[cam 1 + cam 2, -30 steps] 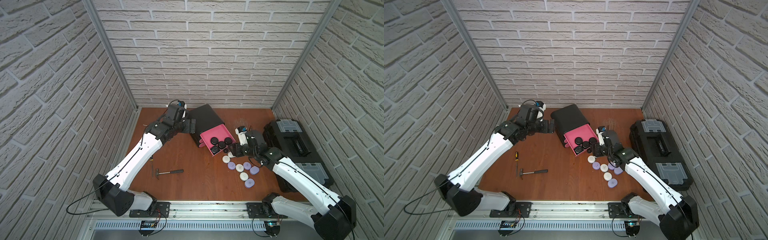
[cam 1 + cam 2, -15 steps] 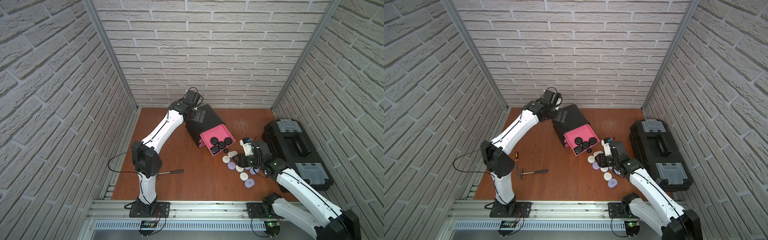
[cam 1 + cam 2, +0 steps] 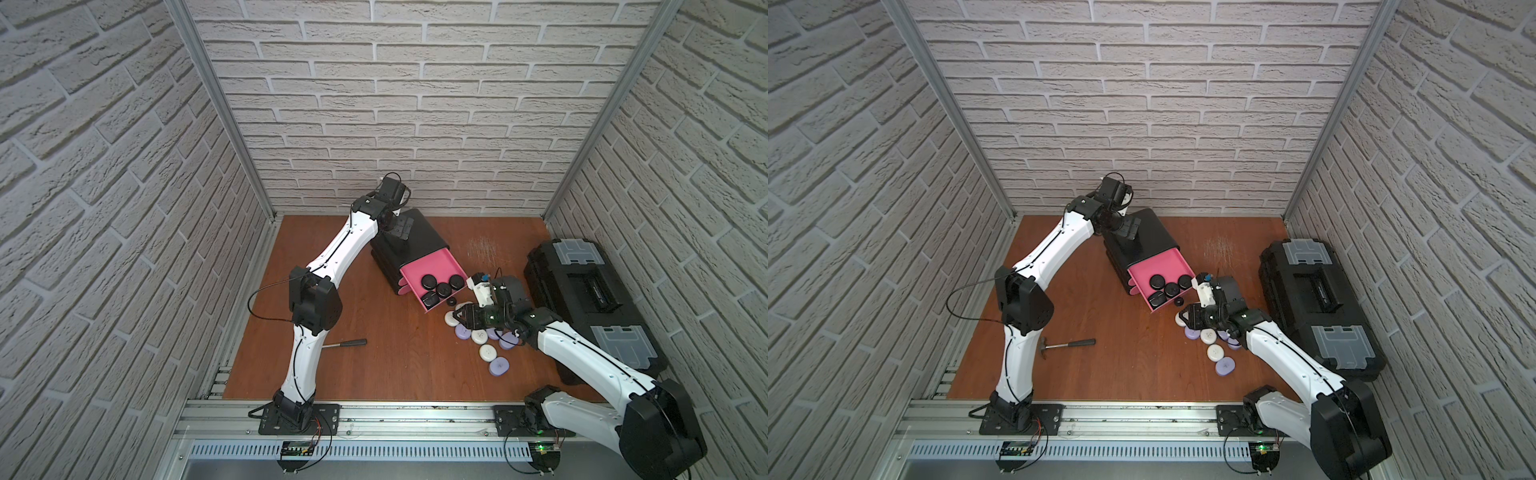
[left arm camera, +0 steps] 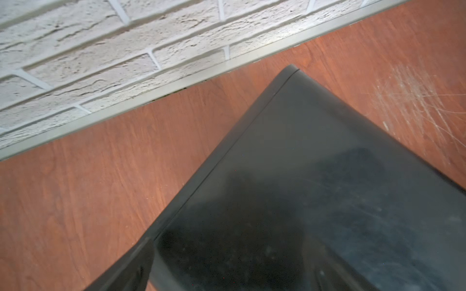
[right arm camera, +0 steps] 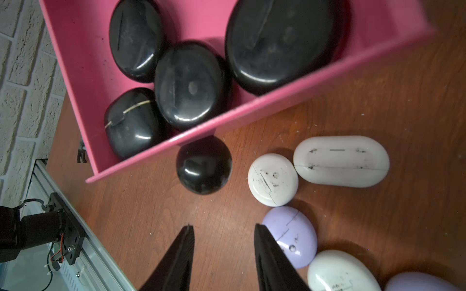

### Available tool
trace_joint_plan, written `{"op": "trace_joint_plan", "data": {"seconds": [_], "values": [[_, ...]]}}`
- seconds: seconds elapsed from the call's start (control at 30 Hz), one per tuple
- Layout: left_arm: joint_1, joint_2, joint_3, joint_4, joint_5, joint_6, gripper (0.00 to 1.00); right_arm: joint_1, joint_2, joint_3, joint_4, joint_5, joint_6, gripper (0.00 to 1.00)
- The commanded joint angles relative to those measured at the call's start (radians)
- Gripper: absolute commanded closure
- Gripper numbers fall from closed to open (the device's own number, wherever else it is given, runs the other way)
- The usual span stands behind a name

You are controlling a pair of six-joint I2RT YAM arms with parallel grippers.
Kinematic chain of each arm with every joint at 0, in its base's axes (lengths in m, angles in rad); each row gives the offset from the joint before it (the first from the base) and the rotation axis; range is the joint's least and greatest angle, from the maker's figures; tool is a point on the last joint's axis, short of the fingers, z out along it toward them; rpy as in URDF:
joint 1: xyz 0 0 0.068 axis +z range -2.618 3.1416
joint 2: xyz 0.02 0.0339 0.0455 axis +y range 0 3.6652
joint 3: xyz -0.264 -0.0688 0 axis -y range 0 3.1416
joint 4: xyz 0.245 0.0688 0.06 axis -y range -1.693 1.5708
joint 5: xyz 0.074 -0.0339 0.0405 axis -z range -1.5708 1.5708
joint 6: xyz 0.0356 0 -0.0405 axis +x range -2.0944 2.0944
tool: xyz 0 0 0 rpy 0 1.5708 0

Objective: Put the bluetooth earphones in the drawer according to color
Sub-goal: Close the drawer of the storage box.

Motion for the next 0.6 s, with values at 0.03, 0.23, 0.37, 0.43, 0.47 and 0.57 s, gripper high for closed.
{"op": "trace_joint_plan", "data": {"seconds": [0.03,0.23,0.37,0.43,0.47,0.57], "values": [[0.006,0.002,-0.071,0.002,0.028,0.009,0.06,-0.004,0.036,0.029,0.149,-0.024,0.022,0.59],[0.006,-0.029,-0.163,0.057,0.053,-0.005,0.07,-0.005,0.079,0.030,0.244,-0.027,0.054,0.66],[0.006,-0.039,-0.197,0.077,0.063,-0.007,0.08,-0.003,0.069,0.030,0.283,-0.034,0.071,0.73],[0.007,-0.044,-0.211,0.085,0.067,-0.009,0.08,-0.003,0.056,0.029,0.298,-0.033,0.077,0.74],[0.007,-0.047,-0.217,0.089,0.068,-0.009,0.08,-0.005,0.047,0.028,0.303,-0.034,0.080,0.75],[0.007,-0.056,-0.235,0.099,0.072,-0.010,0.08,-0.004,0.035,0.030,0.326,-0.039,0.089,0.75]]}}
